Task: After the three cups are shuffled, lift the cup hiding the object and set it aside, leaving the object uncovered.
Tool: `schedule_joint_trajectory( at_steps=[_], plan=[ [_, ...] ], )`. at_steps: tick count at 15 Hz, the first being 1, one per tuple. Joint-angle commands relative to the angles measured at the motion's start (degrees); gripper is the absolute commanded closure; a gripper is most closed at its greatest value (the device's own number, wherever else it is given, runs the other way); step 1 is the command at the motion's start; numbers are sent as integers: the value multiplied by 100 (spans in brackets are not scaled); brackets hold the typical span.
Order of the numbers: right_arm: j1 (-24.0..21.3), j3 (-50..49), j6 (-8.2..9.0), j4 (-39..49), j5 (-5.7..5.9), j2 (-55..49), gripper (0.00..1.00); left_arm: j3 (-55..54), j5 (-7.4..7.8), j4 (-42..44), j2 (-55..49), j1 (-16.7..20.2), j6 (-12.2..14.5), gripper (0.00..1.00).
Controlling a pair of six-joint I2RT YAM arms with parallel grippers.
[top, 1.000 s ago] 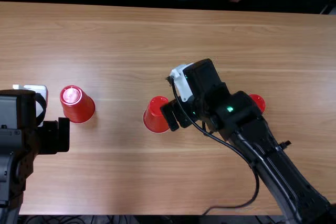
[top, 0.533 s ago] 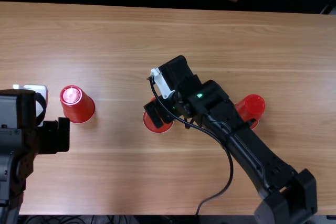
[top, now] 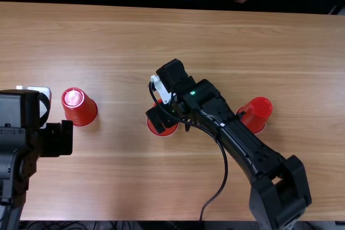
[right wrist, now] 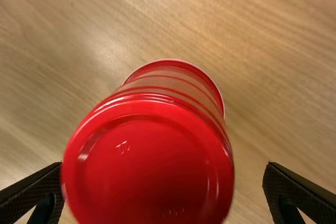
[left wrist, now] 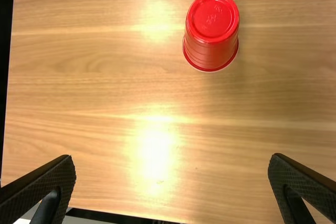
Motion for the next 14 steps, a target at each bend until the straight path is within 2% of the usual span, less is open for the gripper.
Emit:
schedule_joint_trajectory(
  at_steps=[1,2,3,5,6,9,11,14],
  plan=[
    [118,200,18,9,-34,173,0,-97,42,8,7,-29,-15,0],
    [135,191,18,9,-34,208,5,-132,42,8,-2,-29,-15,0],
    [215,191,8,9,-34,217,14,-141,31,-2,-2,-20,-15,0],
    [241,182,18,9,-34,217,44,-141,31,-2,-20,-11,-15,0],
    [250,165,18,9,-34,217,54,-141,31,-2,-29,-11,-15,0],
    [250,130,50,9,-13,208,77,-141,31,-13,-55,6,-26,0],
    [259,121,50,-1,-13,191,86,-141,31,-55,-55,24,-26,0],
    [259,112,71,-75,-24,-134,87,-141,31,-108,-73,24,-26,0]
  ],
)
